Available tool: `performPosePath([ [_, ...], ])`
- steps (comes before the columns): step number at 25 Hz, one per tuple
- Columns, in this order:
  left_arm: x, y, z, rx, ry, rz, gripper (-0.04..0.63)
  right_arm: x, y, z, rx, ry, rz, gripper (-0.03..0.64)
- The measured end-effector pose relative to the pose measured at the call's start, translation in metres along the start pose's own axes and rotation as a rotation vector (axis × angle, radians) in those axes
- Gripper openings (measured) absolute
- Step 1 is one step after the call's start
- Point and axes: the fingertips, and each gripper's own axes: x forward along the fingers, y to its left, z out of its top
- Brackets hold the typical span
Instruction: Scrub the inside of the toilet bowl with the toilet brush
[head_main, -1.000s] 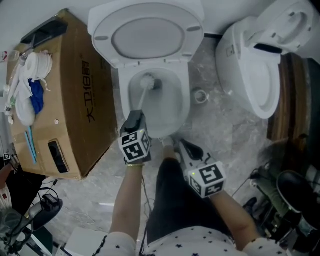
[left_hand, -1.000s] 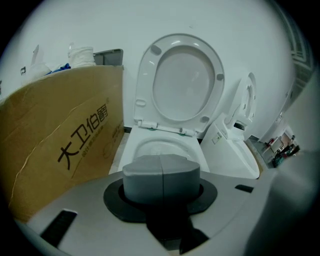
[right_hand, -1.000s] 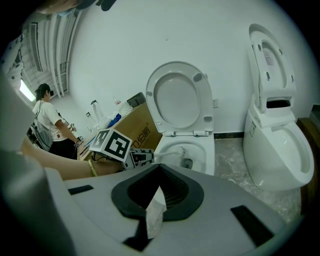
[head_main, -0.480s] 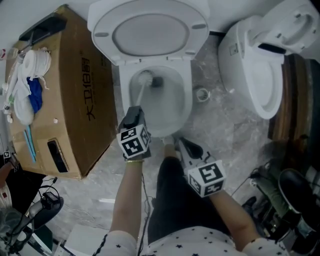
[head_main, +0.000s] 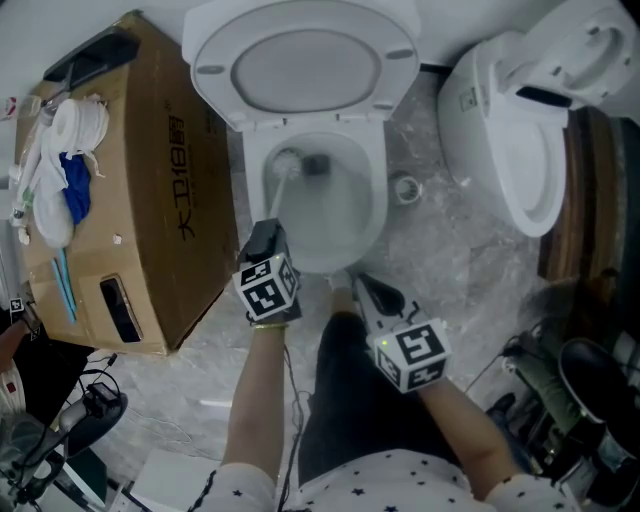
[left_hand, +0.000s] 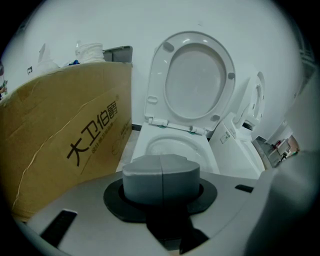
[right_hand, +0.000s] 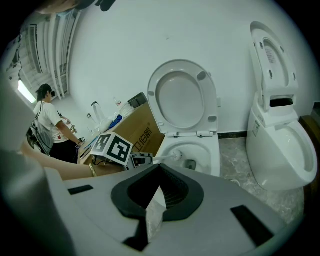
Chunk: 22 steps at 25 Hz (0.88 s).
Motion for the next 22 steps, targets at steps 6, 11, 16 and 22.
performPosePath([
  [6, -0.007, 0.006, -0.010, -0.010, 0.008, 0.012, 0.147, -0.002, 0.004, 0.002, -0.007, -0.005, 0.002, 0.006],
  [11, -0.014, 0.009, -0.025, -0.026, 0.022, 0.019, 0.147, -0.005, 0.006, 0.002, -0.009, -0.014, 0.002, 0.006],
  [16, -0.020, 0.011, -0.040, -0.035, 0.033, 0.021, 0.147, -0.008, 0.009, 0.000, -0.014, -0.020, 0.000, 0.006],
  [22, -0.028, 0.010, -0.053, -0.042, 0.043, 0.024, 0.147, -0.014, 0.012, -0.004, -0.013, -0.023, -0.002, 0.006],
])
